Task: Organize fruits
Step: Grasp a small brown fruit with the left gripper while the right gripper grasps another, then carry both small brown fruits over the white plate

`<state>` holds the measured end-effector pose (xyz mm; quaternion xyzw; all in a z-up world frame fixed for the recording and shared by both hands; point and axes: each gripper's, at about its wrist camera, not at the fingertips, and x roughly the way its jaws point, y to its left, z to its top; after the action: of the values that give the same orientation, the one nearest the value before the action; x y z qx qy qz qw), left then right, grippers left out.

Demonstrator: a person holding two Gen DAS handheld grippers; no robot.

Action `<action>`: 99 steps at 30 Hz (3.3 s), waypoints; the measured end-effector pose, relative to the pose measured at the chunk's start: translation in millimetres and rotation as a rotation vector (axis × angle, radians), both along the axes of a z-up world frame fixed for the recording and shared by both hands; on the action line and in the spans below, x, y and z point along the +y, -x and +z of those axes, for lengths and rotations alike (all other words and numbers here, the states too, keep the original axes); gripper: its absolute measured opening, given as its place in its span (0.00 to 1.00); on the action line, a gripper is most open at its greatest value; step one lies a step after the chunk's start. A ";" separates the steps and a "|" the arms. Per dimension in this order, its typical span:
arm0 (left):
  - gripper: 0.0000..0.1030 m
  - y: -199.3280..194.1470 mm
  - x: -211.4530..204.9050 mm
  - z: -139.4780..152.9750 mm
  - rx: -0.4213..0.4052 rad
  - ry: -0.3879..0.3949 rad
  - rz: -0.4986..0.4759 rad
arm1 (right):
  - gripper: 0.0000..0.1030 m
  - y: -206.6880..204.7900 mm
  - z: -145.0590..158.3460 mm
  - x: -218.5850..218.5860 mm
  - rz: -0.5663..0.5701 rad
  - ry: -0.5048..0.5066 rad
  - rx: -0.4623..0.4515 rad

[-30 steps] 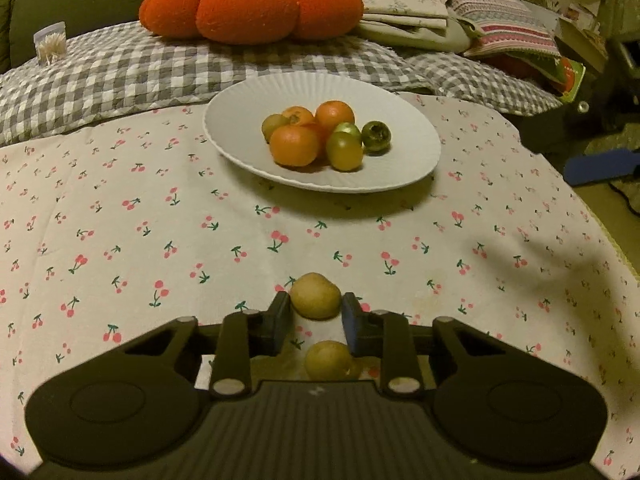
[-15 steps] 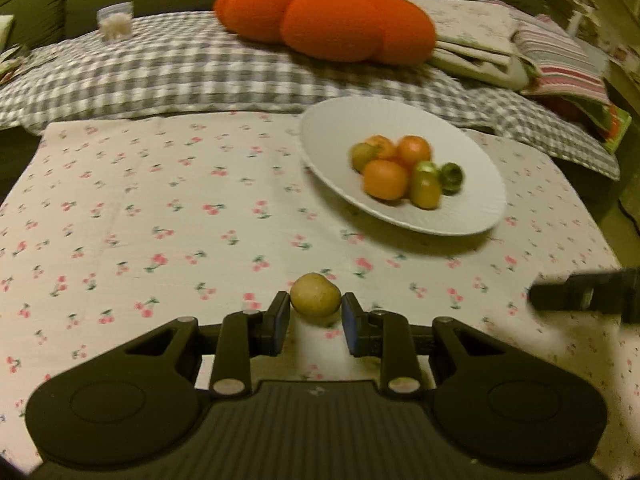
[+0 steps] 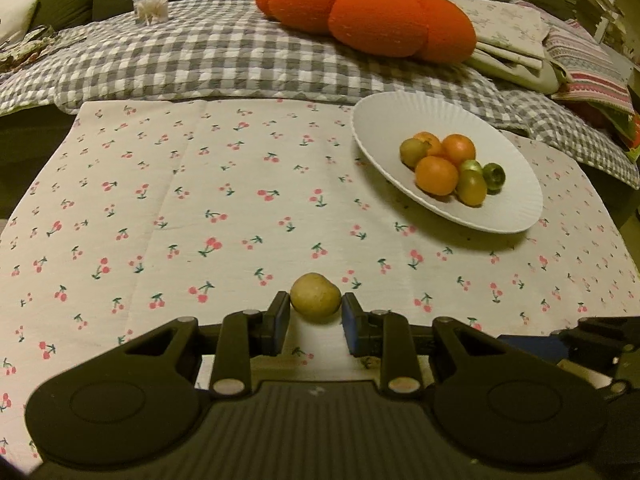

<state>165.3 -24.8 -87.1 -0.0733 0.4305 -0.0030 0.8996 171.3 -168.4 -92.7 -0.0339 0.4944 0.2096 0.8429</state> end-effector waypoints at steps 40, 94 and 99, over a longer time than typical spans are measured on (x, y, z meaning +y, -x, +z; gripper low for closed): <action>0.25 0.6 2.3 7.4 -0.017 -0.010 -0.003 | 0.23 -5.9 9.0 3.5 -0.029 0.023 -0.036; 0.26 -118.9 -29.3 28.3 -0.203 0.108 -0.136 | 0.23 -108.6 50.7 -108.6 -0.396 -0.116 -0.170; 0.26 -137.9 -31.2 22.7 -0.198 0.117 -0.140 | 0.23 -124.9 52.3 -106.5 -0.390 -0.119 -0.194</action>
<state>303.2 -56.0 -64.4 -0.0948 0.3428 -0.0982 0.9294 296.2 -274.9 -40.4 0.0920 0.3949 0.0671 0.9116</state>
